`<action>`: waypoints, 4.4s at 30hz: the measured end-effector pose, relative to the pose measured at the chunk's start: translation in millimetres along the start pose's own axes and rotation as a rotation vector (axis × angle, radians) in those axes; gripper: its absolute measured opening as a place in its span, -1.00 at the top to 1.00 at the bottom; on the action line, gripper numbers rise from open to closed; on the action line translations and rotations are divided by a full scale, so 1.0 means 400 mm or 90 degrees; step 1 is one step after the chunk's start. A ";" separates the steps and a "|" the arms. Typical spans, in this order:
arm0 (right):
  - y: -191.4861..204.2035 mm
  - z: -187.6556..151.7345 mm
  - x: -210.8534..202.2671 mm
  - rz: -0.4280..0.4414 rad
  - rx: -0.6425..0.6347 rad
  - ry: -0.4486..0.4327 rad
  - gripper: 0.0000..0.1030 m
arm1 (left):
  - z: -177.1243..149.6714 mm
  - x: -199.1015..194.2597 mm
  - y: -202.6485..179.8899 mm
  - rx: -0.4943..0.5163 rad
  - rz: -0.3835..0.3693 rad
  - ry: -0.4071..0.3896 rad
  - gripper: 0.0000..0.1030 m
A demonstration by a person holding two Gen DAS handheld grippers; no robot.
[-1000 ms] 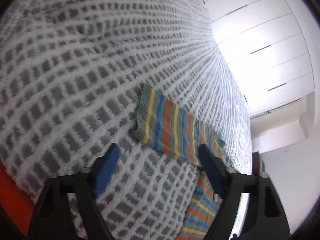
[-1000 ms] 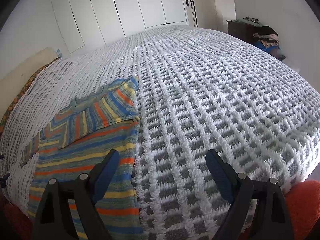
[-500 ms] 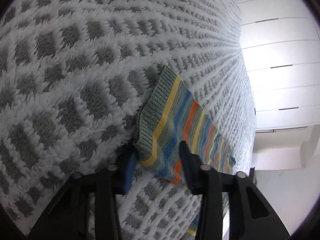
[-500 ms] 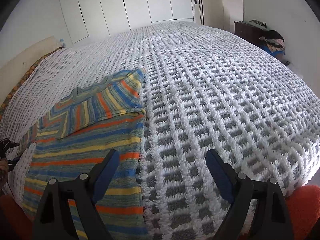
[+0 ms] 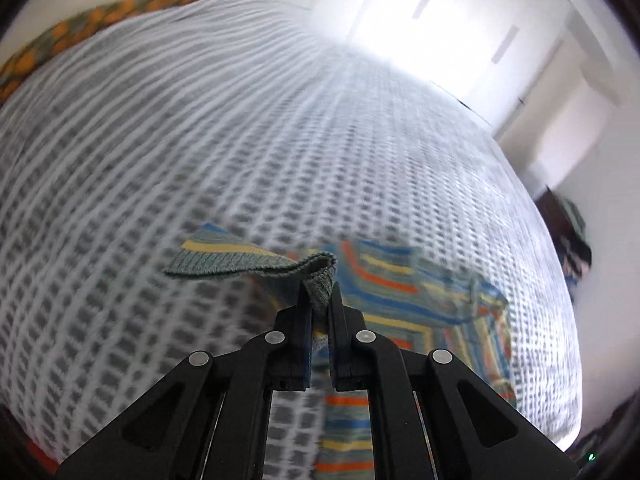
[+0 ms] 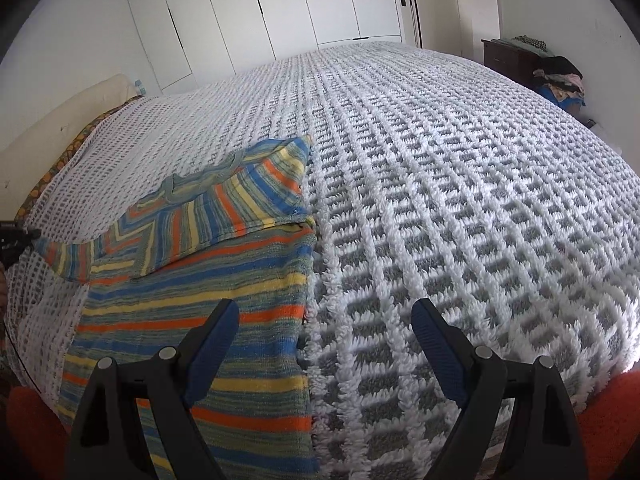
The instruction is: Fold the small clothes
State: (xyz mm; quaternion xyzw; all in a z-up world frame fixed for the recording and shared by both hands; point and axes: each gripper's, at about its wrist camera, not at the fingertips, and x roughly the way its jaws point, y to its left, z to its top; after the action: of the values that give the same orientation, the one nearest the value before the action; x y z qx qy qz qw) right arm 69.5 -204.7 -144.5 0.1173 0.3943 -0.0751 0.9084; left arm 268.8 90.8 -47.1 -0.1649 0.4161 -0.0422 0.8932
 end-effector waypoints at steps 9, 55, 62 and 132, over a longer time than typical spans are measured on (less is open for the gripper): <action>-0.084 0.008 -0.023 0.014 0.087 -0.018 -0.70 | -0.232 0.265 -0.486 0.177 -0.105 0.227 -0.08; 0.069 -0.035 -0.036 0.021 -0.064 0.009 -0.70 | -0.507 -0.062 0.043 0.044 0.091 0.111 -0.54; 0.077 -0.040 -0.019 0.023 -0.073 0.021 -0.70 | -0.514 -0.060 0.037 0.059 0.100 0.111 -0.55; -0.125 0.036 -0.014 0.189 0.181 0.183 -0.70 | -0.442 -0.054 0.057 0.081 -0.022 0.244 -0.66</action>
State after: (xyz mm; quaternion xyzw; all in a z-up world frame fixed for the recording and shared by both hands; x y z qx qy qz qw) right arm 64.3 -256.4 -138.6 0.3100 0.4831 0.0215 0.8186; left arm 119.5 71.0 -144.6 -0.1042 0.5722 -0.1145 0.8054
